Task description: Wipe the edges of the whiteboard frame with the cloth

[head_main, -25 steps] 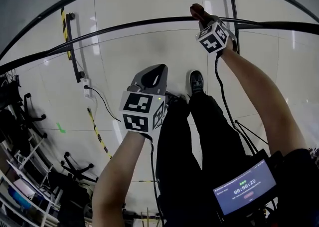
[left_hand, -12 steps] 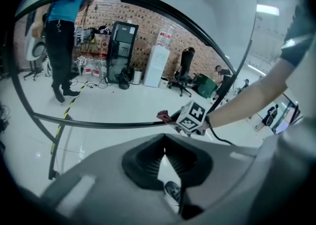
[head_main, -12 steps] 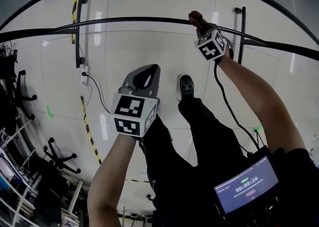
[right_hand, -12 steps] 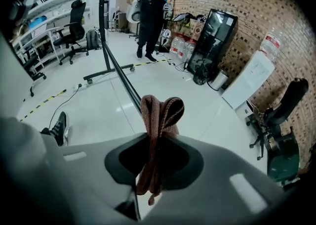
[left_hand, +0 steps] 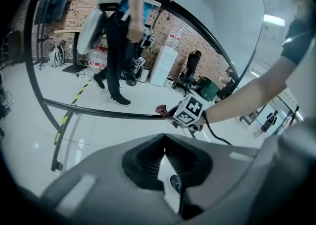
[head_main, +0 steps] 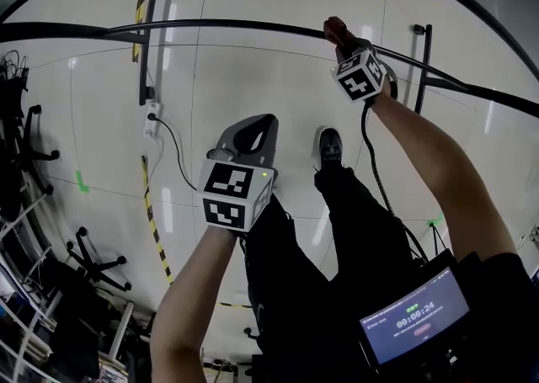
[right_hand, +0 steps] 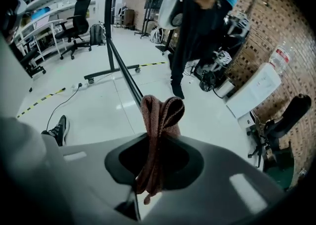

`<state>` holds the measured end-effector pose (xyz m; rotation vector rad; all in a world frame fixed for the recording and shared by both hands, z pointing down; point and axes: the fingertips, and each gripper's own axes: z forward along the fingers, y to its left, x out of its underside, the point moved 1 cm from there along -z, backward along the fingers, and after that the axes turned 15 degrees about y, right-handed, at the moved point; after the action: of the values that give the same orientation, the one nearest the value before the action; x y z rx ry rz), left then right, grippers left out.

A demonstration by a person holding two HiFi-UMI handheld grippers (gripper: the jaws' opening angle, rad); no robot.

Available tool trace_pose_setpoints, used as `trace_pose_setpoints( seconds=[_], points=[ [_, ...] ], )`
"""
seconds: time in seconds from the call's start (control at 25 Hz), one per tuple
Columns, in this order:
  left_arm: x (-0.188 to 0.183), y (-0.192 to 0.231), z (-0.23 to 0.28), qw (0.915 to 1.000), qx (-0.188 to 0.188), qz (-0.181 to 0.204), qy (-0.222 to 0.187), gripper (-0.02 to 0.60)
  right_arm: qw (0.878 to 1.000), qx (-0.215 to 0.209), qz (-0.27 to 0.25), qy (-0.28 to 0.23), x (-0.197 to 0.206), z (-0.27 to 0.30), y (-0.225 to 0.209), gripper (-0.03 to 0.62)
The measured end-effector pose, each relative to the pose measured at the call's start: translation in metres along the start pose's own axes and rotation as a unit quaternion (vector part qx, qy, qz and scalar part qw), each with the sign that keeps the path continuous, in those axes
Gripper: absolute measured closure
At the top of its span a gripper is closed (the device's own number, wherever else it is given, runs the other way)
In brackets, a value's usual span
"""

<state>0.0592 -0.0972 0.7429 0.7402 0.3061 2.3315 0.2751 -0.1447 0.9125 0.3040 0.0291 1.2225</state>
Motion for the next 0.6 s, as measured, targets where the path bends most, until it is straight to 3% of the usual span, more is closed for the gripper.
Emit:
trace_pose_setpoints(
  seconds=[0.6],
  points=[
    [0.025,0.092,-0.053,0.9979,-0.016,-0.054,-0.032,0.577,0.999,-0.009,-0.043,0.001,-0.106,-0.006,0.056,0.536]
  ],
)
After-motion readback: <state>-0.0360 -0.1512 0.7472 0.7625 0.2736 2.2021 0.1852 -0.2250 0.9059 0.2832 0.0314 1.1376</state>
